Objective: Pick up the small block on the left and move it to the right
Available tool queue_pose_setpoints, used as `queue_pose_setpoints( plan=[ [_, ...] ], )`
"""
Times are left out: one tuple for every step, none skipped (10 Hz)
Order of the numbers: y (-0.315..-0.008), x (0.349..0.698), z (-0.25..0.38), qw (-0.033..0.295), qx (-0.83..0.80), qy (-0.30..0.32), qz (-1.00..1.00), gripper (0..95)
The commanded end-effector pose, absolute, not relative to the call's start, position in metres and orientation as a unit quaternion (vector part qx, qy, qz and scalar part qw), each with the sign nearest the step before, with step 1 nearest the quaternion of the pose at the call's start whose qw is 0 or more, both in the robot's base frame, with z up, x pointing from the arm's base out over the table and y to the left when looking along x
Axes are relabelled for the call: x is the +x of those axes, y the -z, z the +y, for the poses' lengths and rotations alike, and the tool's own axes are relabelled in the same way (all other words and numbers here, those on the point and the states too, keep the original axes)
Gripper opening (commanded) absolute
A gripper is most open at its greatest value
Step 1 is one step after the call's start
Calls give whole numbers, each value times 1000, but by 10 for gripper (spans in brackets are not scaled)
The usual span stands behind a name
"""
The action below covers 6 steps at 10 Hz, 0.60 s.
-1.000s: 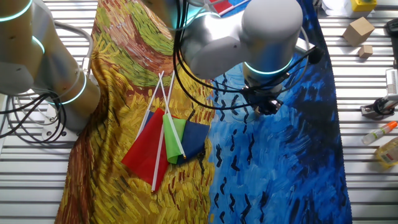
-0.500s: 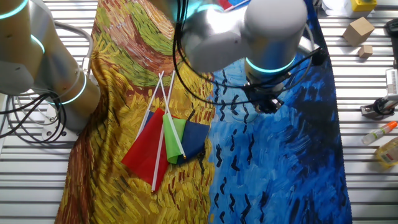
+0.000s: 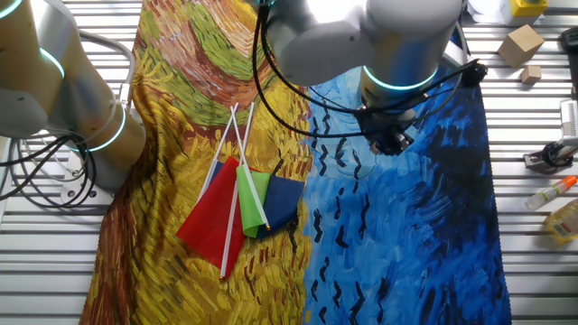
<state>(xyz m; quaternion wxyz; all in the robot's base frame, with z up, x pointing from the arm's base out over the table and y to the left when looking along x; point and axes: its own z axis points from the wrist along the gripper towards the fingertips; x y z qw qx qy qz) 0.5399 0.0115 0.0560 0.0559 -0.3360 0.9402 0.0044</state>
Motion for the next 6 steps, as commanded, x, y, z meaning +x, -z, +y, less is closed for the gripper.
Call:
queue_pose_setpoints(
  plan=[
    [-65,541,43,32,-246,-11,969,0],
    [-66,542,59,33,-230,-14,973,0],
    [-70,541,72,33,-214,-15,976,0],
    [-75,538,82,33,-201,-16,979,0],
    [-82,537,85,33,-196,-19,980,0],
    [-84,537,84,34,-193,-25,980,0]
  ],
)
